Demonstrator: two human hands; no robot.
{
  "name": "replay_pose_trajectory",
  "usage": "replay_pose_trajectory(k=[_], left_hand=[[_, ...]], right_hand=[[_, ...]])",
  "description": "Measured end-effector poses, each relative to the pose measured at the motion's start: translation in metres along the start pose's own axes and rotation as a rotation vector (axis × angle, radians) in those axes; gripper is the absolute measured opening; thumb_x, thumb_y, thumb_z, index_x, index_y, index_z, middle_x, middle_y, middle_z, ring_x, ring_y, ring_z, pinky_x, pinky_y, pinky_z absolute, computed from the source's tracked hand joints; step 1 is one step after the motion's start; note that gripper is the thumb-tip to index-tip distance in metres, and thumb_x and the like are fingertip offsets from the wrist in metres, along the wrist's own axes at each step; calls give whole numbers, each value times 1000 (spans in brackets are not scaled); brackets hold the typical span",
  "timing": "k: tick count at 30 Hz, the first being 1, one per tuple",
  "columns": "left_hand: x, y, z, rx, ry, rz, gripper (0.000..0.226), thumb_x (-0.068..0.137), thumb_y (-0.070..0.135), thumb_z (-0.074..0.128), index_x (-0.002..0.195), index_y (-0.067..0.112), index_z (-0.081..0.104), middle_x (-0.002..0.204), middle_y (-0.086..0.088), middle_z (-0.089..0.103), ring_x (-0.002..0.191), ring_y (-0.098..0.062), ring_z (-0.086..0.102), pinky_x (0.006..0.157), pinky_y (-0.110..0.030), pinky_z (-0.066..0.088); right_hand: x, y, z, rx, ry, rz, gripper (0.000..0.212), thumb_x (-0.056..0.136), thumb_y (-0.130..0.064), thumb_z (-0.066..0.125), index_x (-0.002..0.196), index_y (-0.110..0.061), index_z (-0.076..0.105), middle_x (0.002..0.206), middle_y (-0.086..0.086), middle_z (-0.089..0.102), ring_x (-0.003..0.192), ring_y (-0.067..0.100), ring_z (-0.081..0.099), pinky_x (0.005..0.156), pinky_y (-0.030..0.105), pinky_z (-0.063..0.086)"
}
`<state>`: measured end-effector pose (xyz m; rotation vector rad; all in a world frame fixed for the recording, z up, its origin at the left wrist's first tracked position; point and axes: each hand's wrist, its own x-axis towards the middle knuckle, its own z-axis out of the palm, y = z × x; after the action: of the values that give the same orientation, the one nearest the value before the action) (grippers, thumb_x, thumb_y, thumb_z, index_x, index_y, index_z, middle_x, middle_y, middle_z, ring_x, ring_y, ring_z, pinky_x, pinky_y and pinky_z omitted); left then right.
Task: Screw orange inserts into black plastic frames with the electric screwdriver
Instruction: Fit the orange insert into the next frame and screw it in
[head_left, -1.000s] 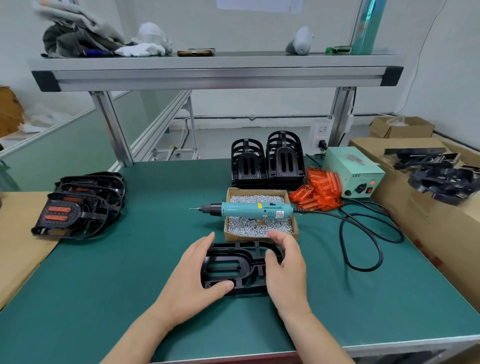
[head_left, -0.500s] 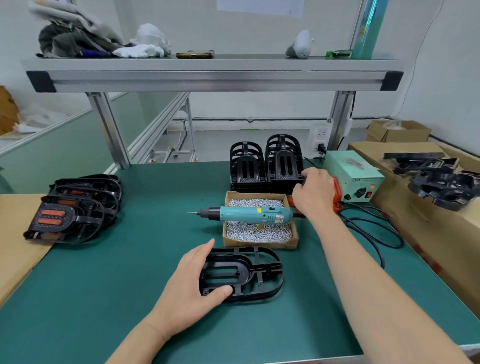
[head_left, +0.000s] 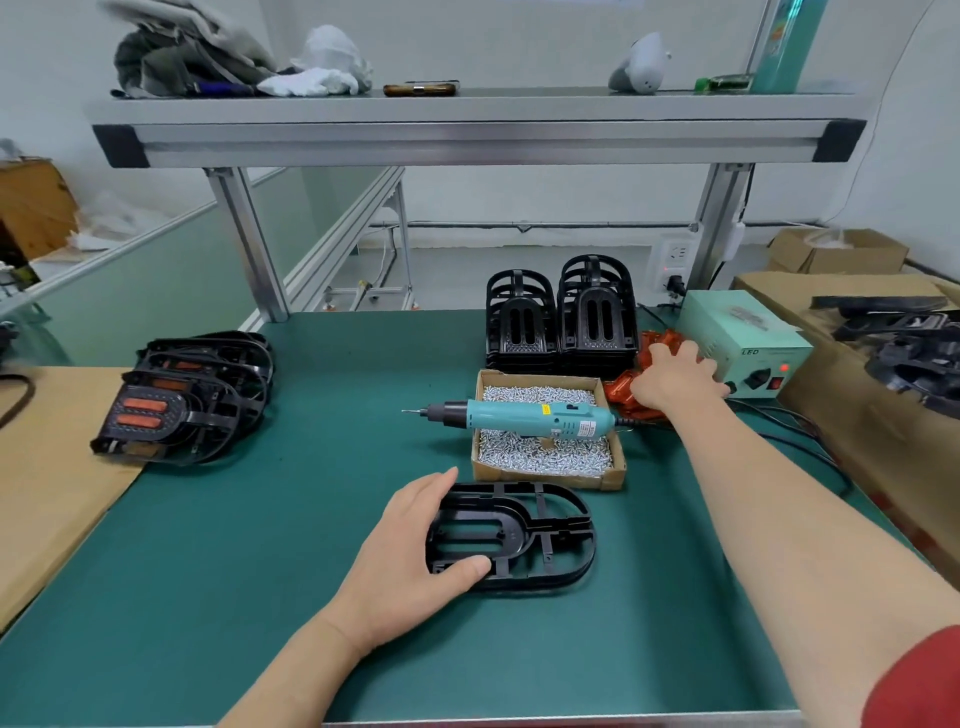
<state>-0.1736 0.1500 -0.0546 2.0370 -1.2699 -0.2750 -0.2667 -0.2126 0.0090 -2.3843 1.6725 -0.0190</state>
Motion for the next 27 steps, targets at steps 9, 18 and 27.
replay_pose_trajectory(k=[9,18,27], left_hand=[[0,-1,1,16,3,9,98,71,70,57,154,30,25,147,23,28,140,7,21,111,-7,16],[-1,1,0,3,9,21,97,71,70,58,154,29,28,142,23,32,136,6,26,112,-12,22],[-2,5,-2,10,-5,30,96,70,71,56,153,27,33,134,24,34,132,4,31,109,-14,26]], right_hand=[[-12,0,14,-65,66,-11,53,91,-25,52,143,-25,41,148,9,24,133,39,30,102,57,35],[-19,1,10,35,187,44,51,87,-17,68,133,-3,51,139,15,35,125,39,44,103,51,42],[-31,9,5,55,336,-66,36,93,-6,55,128,-1,61,129,20,52,122,38,49,98,47,47]])
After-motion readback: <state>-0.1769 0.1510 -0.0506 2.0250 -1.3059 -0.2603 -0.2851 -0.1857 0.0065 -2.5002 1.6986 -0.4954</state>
